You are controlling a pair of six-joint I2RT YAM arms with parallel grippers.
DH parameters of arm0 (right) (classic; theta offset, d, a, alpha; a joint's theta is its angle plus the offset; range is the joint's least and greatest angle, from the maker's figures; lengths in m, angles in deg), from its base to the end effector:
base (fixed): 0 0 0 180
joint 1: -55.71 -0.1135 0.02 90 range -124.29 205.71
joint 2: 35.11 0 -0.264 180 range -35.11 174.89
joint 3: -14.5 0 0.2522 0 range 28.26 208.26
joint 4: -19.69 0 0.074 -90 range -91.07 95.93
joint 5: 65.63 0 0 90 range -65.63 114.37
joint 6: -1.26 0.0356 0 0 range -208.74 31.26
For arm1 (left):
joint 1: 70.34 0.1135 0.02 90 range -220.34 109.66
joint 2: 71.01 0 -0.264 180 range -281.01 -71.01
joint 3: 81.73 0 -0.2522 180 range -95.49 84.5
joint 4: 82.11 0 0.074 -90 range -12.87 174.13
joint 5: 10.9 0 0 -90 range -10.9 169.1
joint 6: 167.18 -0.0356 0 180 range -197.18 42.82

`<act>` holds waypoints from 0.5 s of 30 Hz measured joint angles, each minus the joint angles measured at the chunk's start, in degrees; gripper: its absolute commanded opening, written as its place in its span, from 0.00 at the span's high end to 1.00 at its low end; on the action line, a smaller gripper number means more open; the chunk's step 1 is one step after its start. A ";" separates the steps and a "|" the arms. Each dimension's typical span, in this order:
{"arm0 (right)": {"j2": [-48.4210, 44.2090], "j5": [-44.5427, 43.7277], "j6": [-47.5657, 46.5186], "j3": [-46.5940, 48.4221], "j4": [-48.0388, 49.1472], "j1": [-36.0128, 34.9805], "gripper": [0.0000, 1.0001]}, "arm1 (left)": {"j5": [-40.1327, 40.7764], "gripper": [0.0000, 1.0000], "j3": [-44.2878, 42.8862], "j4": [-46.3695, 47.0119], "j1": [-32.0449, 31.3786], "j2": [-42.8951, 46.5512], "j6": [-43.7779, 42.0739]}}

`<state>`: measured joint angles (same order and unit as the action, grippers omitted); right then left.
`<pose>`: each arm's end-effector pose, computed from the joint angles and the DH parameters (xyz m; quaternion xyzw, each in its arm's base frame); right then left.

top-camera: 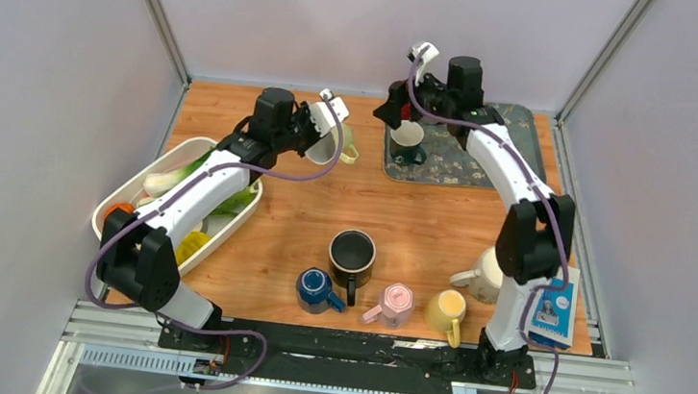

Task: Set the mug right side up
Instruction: Turn over the cup at the center of the board.

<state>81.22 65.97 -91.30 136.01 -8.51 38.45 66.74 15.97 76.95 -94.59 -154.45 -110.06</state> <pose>0.4522 0.1653 0.3335 -0.3272 0.7343 0.3597 0.4737 0.3094 -0.1477 0.3299 0.4471 0.6955 -0.0473 0.5605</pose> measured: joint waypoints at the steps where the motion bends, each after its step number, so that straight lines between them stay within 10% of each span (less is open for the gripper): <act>1: -3.56 -3.26 -4.04 -4.11 1.51 -0.13 0.00 | 0.68 1.00 -2.82 -3.91 0.09 -1.62 2.40; 15: -15.72 -6.29 -37.09 -18.67 -3.82 -6.29 0.07 | 5.31 1.00 -7.69 -14.47 0.85 -8.81 21.94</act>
<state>65.51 59.68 -128.40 117.34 -12.33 32.16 72.05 8.28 62.48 -93.74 -163.26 -88.12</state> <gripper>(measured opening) 0.966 0.176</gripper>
